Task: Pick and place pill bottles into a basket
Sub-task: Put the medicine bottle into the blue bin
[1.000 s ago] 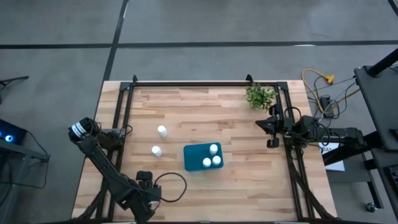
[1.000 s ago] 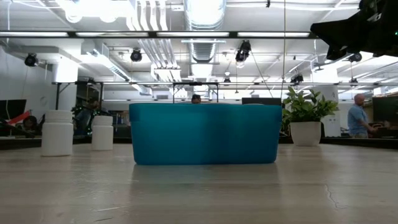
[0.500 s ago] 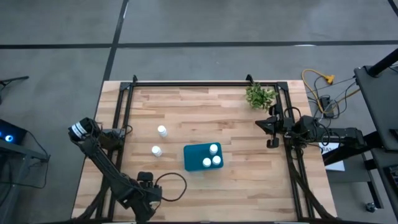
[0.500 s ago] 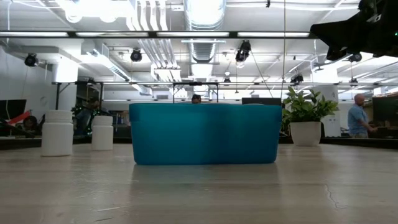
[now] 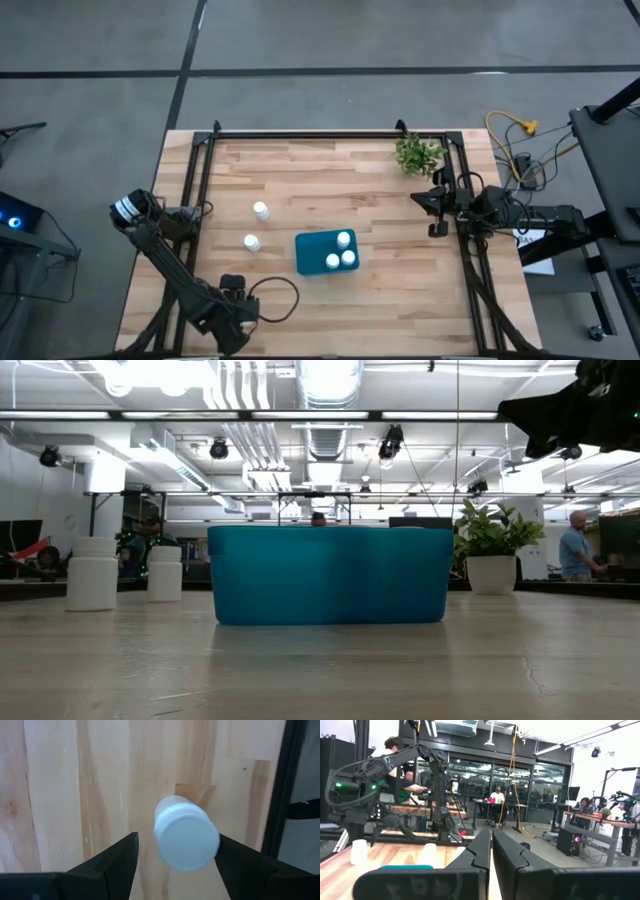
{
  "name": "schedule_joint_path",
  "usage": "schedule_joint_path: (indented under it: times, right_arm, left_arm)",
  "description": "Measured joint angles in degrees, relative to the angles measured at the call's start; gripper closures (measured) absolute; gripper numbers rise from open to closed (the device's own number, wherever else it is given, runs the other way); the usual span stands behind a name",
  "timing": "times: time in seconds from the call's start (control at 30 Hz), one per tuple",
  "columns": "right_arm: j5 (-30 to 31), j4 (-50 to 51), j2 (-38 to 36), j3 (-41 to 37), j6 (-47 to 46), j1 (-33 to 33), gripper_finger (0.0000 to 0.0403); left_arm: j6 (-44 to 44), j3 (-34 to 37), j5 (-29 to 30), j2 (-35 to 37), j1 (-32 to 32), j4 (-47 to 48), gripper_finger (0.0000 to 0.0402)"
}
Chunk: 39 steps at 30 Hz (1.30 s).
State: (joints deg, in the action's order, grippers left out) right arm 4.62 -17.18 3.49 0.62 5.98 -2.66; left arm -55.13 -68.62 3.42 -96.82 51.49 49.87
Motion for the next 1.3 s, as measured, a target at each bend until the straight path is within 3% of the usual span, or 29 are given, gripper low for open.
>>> schedule_joint_path:
  times: [0.57,0.67,0.83,0.9,1.3]
  right_arm:
    - [0.0,0.3,0.0,0.0,0.0,0.0,0.0394]
    - [0.0,0.3,0.0,0.0,0.0,0.0,0.0394]
    - [0.0,0.3,0.0,0.0,0.0,0.0,0.0394]
    - [0.0,0.3,0.0,0.0,0.0,0.0,0.0394]
    - [0.0,0.3,0.0,0.0,0.0,0.0,0.0394]
  left_arm:
    - [0.0,1.6,0.5,0.0,-0.1,-4.4,0.0168]
    - [0.0,1.6,0.8,0.0,-0.1,-4.4,0.0188]
    - [0.1,1.6,1.6,0.0,-0.1,-4.5,0.0261]
    - [0.6,1.6,1.6,0.0,-0.1,-4.5,0.0261]
    - [16.7,-0.3,1.6,1.5,-4.4,-2.3,0.0261]
